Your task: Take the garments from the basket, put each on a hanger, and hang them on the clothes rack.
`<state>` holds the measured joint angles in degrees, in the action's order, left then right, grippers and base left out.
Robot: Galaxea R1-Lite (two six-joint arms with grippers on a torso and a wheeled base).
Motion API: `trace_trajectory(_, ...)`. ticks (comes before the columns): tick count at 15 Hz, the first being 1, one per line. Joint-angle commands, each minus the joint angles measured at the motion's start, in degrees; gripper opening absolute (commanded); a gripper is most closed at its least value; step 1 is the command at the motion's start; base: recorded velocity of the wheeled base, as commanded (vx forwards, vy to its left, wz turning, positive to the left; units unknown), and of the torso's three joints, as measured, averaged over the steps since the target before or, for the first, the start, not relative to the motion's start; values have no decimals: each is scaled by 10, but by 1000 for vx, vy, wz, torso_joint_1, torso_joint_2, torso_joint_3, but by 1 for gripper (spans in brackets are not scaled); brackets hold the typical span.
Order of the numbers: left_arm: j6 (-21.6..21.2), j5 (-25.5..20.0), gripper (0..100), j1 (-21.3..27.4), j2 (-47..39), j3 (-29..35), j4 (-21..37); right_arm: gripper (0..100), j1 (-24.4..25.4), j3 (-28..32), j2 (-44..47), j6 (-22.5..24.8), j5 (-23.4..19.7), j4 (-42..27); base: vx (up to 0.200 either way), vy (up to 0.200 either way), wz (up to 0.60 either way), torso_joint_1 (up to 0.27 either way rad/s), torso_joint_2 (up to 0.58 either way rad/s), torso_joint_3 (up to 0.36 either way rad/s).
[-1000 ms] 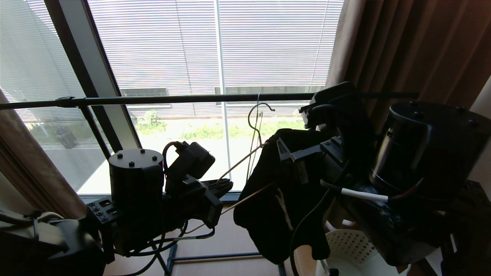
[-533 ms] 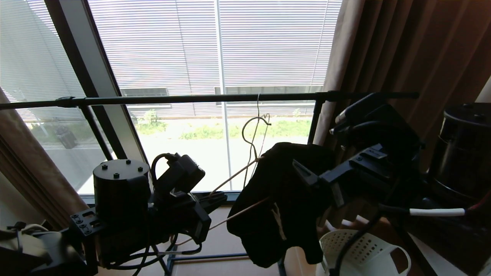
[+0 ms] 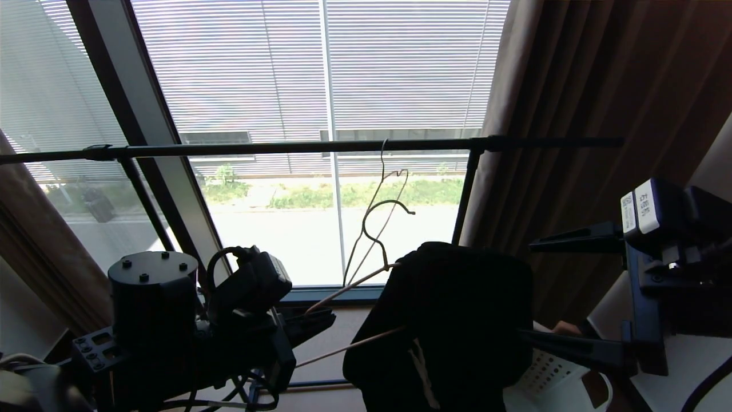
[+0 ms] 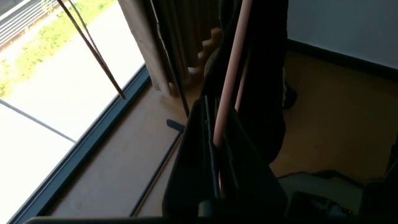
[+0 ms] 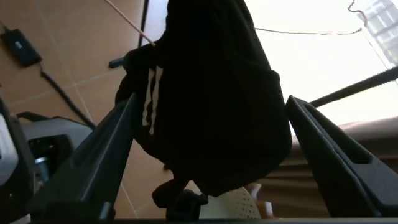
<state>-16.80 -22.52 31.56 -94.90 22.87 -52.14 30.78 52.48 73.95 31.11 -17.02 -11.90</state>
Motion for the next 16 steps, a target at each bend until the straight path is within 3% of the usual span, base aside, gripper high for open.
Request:
trace_trajectory(1, -6, -7, 0, -4, 9, -10, 0, 100, -10, 24, 36, 36, -46, -30, 0, 0, 0, 0, 0, 0)
trace_trajectory(3, -8, -23, 0, -1, 10, -10, 0, 100, -10, 59, 84, 73, -101, -59, 0, 0, 0, 0, 0, 0)
trace_trajectory(7, -8, -43, 0, 0, 20, -16, 0, 100, -10, 95, 144, 101, -176, -62, 0, 0, 0, 0, 0, 0)
trace_trajectory(13, -10, -82, 0, -3, 20, -26, 0, 100, -11, 145, 199, 127, -198, -89, 0, 0, 0, 0, 0, 0)
trace_trajectory(16, -10, -87, 0, -4, 21, -34, -1, 100, -56, 166, 168, 127, -198, -99, 0, 0, 0, 0, 0, 0)
